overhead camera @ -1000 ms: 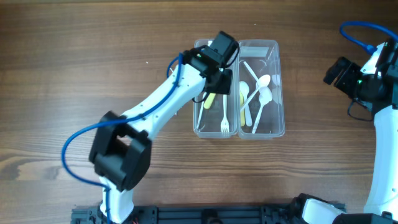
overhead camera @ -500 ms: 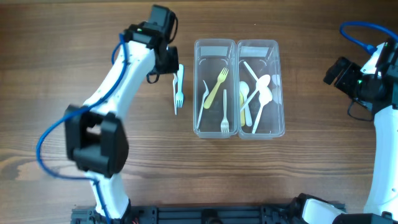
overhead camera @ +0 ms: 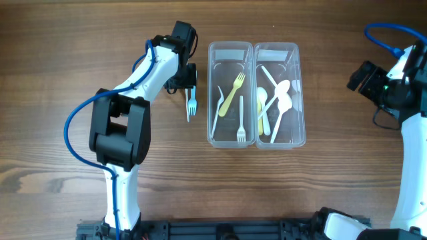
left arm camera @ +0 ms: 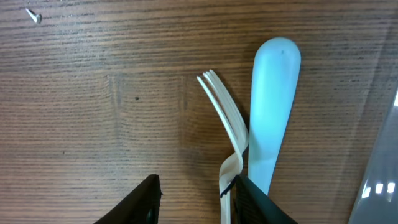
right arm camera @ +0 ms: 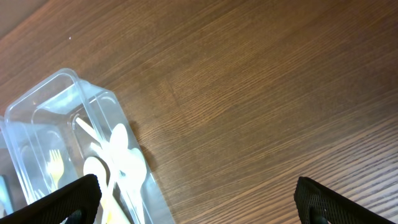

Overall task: Pack container
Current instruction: 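Lower the white fork into the left container and release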

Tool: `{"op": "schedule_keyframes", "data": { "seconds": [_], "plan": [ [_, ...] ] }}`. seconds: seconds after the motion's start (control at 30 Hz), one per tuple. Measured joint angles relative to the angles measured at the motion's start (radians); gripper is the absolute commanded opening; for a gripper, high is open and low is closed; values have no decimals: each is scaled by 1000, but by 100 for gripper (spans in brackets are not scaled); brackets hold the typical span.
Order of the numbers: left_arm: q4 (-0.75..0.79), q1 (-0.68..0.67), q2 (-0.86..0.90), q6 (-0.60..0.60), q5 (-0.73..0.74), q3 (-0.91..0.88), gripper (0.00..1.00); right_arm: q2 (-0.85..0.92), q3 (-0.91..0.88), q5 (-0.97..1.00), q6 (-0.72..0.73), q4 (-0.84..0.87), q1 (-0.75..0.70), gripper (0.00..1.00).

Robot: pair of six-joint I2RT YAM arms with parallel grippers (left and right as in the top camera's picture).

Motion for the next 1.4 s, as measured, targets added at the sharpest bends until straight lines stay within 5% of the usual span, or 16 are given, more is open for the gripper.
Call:
{"op": "schedule_keyframes", "data": {
  "seconds": [0.23,0.4,0.83,1.1,1.4],
  "plan": [
    [16,0,52,1,23,3,29,0,0,0,0,1,0,100],
    [10,0,53,5,28,3,4,0,0,0,0,0,0,100],
    [-140,-6,-14,7,59,19,4,0,0,0,0,0,0,100],
    [-116,-191,-418,-2,58,105,4,0,0,0,0,0,0,100],
    [-5,-287,-203,-76,55,82,11,0,0,0,0,0,0,100]
  ]
}}
